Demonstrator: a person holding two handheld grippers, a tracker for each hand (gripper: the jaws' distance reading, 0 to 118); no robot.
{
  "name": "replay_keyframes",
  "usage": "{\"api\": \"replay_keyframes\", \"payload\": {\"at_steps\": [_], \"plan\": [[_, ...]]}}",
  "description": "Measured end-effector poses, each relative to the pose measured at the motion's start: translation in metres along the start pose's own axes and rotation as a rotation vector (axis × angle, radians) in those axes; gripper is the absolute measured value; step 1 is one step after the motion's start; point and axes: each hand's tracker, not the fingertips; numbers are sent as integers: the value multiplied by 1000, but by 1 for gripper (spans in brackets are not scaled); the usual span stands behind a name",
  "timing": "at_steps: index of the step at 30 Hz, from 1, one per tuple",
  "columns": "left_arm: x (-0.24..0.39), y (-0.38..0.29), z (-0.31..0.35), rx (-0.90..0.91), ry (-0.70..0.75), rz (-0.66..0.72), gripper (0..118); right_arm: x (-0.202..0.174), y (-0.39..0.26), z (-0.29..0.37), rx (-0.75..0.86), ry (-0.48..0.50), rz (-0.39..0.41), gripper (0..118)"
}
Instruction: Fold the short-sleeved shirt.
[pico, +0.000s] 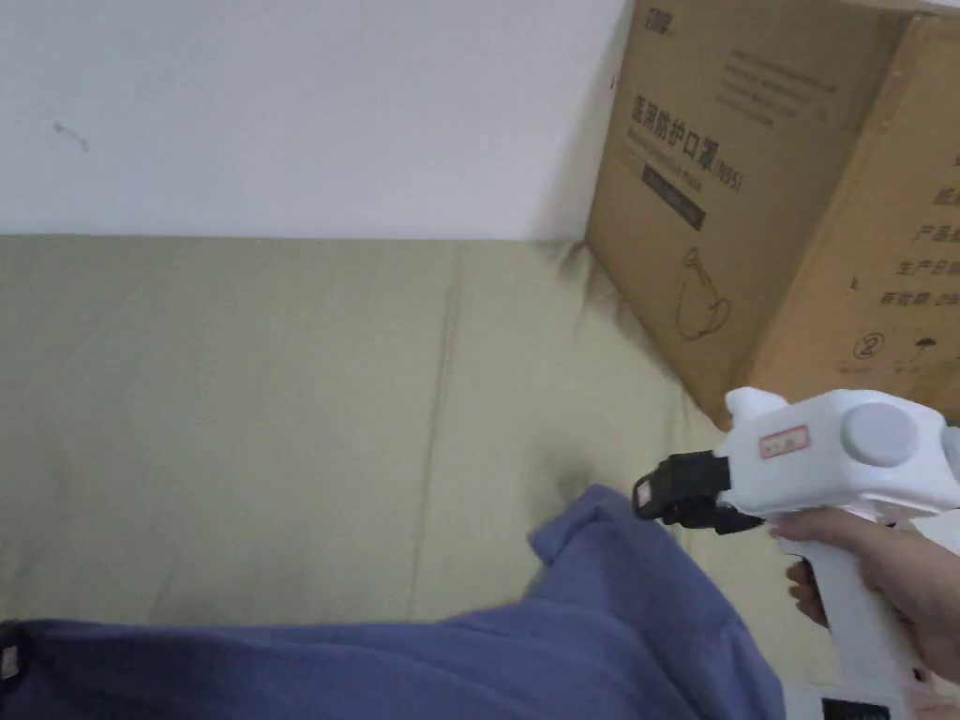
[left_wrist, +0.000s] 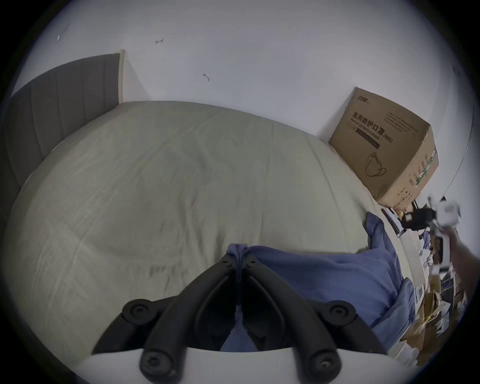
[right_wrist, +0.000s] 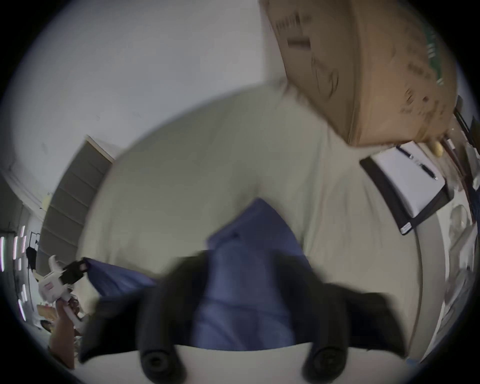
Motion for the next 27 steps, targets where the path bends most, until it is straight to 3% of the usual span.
{"api": "replay_keyframes", "payload": {"at_steps": [1,6,7,9,10,11,12,13,22,27], "plan": [[2,-3,0,-4,9,-16,1,4,5,-18,-35,-47,-10,118],[-2,-3,2,-29,2,-23,1,18,14,-79,-97,-242,14,97],[-3,-2,2,-37,5,-17,1,16,11,-86,-137,-239,4,79],[-11,0,0,-51,4,2,1,12,6,-92,-176,-271,36,64],[-12,0,-1,-59,7,6,1,8,3,-86,-128,-298,93,38],[-13,1,-3,-68,13,7,1,3,3,-80,-123,-282,97,38],[-16,0,-3,-74,17,5,1,2,2,-75,-121,-268,97,27],[-16,1,-4,-81,23,-4,1,1,1,-68,-117,-256,96,1],[-31,25,-5,-77,25,81,1,13,-4,23,208,-165,-88,0],[-20,51,-6,-18,-13,79,1,8,-7,51,332,-173,-75,1]]}}
